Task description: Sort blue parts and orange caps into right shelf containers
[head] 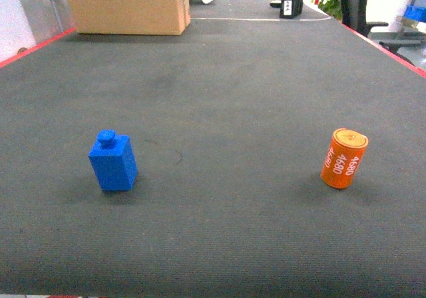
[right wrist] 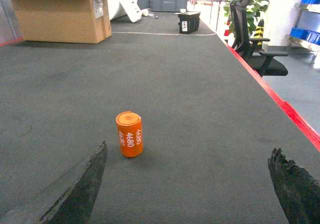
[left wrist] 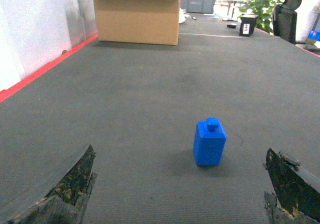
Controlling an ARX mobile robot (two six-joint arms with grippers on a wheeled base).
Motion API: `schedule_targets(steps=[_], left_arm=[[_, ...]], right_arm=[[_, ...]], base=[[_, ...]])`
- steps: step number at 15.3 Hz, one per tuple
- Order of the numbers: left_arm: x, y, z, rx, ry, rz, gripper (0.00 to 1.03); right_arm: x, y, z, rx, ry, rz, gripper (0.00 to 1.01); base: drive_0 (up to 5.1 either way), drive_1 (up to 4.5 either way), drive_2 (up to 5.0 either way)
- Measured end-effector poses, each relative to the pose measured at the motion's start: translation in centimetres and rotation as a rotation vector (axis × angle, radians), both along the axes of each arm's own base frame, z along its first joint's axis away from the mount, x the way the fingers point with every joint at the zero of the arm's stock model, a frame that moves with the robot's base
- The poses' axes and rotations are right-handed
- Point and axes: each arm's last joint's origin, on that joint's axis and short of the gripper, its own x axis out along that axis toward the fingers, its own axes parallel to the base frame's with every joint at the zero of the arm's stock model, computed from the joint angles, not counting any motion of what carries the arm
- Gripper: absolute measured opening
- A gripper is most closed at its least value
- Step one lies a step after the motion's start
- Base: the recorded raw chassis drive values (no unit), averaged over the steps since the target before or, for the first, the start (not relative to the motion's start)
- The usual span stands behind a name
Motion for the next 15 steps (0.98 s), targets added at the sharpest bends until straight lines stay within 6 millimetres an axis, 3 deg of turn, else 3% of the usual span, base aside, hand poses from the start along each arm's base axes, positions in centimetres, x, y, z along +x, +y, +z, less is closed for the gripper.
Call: schedule_targets(steps=[15], left_arm=[[0.00, 0.00, 0.00, 0.000, 0.000, 0.000, 0.98]], right_arm=[[0.00, 0.00, 0.00, 0.000, 0.000, 0.000, 0.98]], base=[[0.0, 0.00, 0.0]])
